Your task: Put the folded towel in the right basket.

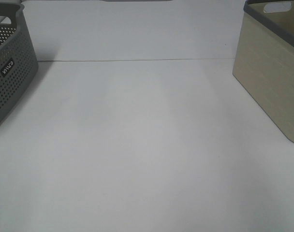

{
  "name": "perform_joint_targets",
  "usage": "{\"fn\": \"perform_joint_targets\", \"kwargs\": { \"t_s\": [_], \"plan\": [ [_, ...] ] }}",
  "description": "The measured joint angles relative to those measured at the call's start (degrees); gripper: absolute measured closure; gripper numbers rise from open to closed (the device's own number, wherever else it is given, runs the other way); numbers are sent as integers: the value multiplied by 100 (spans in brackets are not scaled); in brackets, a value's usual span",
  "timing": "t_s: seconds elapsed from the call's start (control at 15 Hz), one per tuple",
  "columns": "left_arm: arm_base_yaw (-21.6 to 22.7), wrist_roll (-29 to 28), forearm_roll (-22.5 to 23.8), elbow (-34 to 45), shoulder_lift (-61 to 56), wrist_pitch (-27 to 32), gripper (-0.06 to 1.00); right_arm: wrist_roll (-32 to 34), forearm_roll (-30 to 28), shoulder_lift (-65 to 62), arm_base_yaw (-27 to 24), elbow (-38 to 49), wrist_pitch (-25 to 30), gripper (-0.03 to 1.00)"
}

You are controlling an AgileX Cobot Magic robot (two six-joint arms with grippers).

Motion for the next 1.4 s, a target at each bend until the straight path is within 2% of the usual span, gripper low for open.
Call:
{"fn": "perform_joint_targets", "kwargs": {
  "t_s": [0.07, 0.2, 0.27, 0.33, 0.47, 0.6, 0.73, 0.8, 0.87, 1.0, 1.27, 1.4],
  "plan": [
    [0, 0, 0, 0, 0, 0, -5, -115, 252, -92, 97, 0, 0, -1],
    [0, 0, 0, 0, 0, 0, -5, -132, 264, -229, 476, 0, 0, -1],
    [0, 0, 0, 0, 0, 0, -5, -97, 80, -298, 745, 0, 0, -1],
    [0, 0, 0, 0, 0, 0, -5, 120, -441, -470, 1192, 0, 6, -1],
    [0, 0, 0, 0, 0, 0, -5, 275, -561, -733, 1329, 34, 0, -1],
    [0, 0, 0, 0, 0, 0, -5, 413, -544, -1490, 1381, 493, -6, -1],
    [0, 0, 0, 0, 0, 0, -5, 413, -567, -2298, 1381, 1272, -11, -1],
    [0, 0, 0, 0, 0, 0, -5, 413, -647, -2956, 1381, 1982, -23, -1],
    [0, 0, 0, 0, 0, 0, -5, 413, -779, -4406, 1381, 3518, -92, -1],
    [0, 0, 0, 0, 0, 0, -5, 464, -802, -5924, 1381, 5105, -516, -1],
    [0, 0, 0, 0, 0, 0, -5, 544, -888, -8663, 1381, 7403, -922, -1],
    [0, 0, 0, 0, 0, 0, -5, 550, -888, -9620, 1381, 8067, -945, -1]
  ]
}}
